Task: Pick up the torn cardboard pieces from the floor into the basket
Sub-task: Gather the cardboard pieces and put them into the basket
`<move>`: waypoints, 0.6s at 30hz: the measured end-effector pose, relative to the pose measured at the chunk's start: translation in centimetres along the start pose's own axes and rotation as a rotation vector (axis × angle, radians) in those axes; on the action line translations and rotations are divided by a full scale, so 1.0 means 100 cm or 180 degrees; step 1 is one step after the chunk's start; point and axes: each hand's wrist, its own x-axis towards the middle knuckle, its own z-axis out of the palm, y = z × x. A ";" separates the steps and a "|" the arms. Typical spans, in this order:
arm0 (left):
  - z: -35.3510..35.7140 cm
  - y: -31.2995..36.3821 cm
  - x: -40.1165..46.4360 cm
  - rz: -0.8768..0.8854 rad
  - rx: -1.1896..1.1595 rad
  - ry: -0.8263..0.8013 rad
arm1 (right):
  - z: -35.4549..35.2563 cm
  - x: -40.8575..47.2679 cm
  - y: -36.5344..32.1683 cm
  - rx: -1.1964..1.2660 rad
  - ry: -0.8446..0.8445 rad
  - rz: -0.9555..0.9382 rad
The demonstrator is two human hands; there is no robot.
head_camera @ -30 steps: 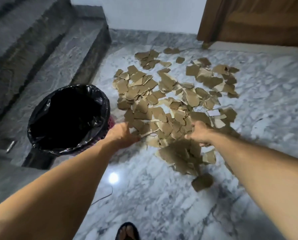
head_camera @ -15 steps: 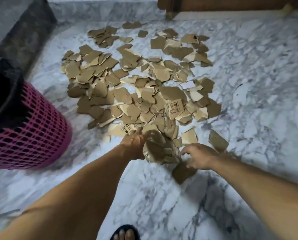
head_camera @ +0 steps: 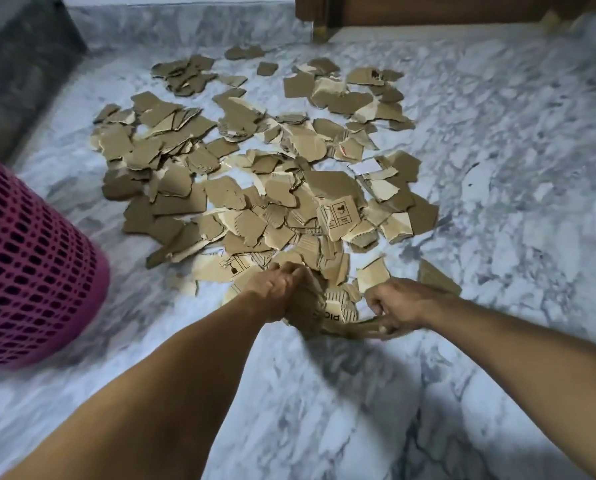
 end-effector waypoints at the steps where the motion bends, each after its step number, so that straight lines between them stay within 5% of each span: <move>1: -0.004 0.000 -0.002 -0.0107 -0.0086 0.0095 | -0.011 -0.002 0.002 0.0084 0.0066 0.0111; 6: -0.011 -0.008 -0.021 -0.0732 -0.0469 -0.0001 | -0.051 0.005 0.005 0.0498 0.0314 0.0488; 11: -0.029 -0.027 -0.020 -0.2401 -0.1924 0.0129 | -0.094 0.044 -0.004 0.0732 0.0319 0.0609; 18: -0.034 -0.099 0.018 -0.2456 -0.1706 0.0335 | -0.124 0.133 -0.010 0.0211 0.0785 0.0100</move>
